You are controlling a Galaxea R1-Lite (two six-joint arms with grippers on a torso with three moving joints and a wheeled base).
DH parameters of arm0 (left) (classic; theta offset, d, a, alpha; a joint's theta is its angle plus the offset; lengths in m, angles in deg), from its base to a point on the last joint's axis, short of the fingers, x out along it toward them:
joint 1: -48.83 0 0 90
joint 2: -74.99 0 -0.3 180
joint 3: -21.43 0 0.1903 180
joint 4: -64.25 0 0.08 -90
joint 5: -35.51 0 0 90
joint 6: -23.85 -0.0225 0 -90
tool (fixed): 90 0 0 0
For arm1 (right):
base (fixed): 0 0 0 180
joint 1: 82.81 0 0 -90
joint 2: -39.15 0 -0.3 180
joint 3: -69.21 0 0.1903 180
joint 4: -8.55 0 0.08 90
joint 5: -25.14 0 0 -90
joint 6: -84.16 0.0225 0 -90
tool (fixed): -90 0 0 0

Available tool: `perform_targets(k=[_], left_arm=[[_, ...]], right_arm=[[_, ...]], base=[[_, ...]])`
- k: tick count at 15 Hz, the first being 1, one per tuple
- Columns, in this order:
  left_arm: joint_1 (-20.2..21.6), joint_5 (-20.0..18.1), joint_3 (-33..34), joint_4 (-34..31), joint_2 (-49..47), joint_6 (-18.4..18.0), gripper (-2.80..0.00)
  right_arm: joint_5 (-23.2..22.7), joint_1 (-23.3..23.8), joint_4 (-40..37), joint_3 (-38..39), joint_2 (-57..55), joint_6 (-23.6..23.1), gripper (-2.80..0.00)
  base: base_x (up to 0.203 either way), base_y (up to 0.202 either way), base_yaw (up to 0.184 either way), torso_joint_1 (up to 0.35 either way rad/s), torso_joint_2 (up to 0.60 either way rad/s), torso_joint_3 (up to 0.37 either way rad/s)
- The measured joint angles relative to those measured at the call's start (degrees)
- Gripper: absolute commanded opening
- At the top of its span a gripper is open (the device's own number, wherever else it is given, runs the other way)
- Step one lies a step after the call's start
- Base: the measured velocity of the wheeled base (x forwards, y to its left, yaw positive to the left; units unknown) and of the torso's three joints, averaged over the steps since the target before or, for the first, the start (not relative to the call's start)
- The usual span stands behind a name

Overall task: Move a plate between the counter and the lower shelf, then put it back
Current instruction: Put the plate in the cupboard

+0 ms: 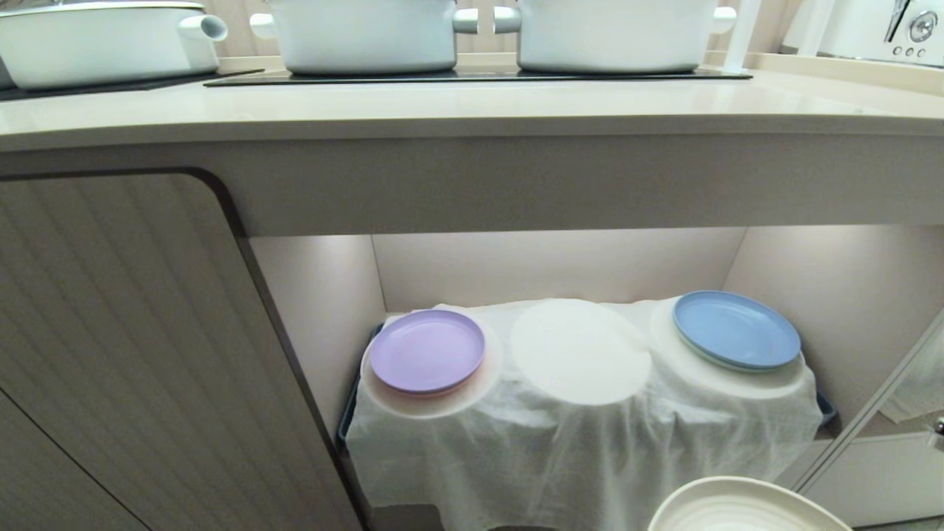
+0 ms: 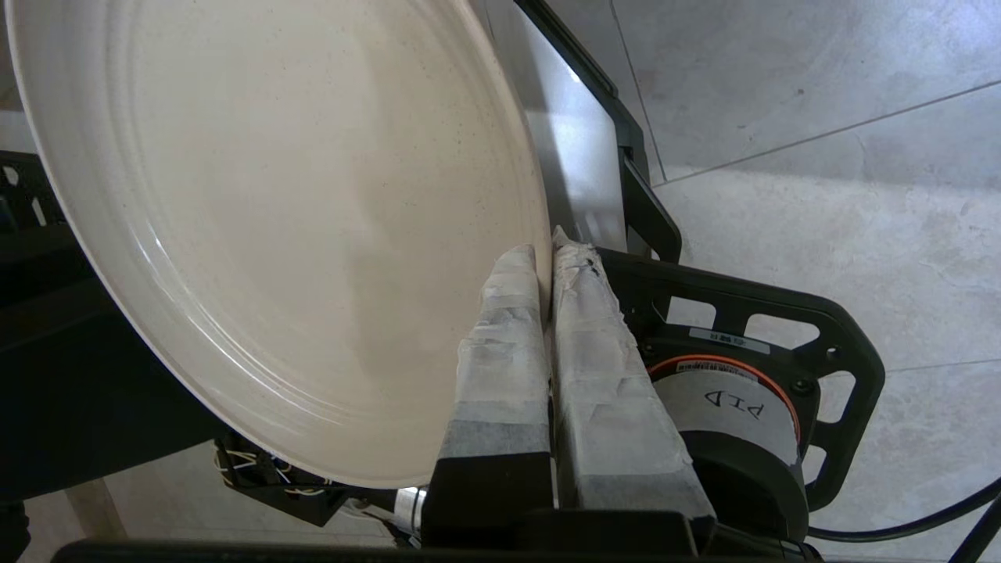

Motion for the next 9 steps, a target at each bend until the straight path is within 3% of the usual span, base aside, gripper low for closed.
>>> perform_targets(k=[7,9], left_arm=[[0.00,-0.04,0.00,0.00,0.00,0.00,-2.80],[0.00,-0.02,0.00,0.00,0.00,-0.02,-2.80]], right_arm=[[0.00,0.60,0.46,-0.59,-0.94,1.77,-2.80],[0.04,0.65,2.47,-0.48,-1.59,4.57,-2.80]], base=[[0.000,0.000,0.000,0.000,0.00,0.000],[0.000,0.000,0.000,0.000,0.00,0.000]])
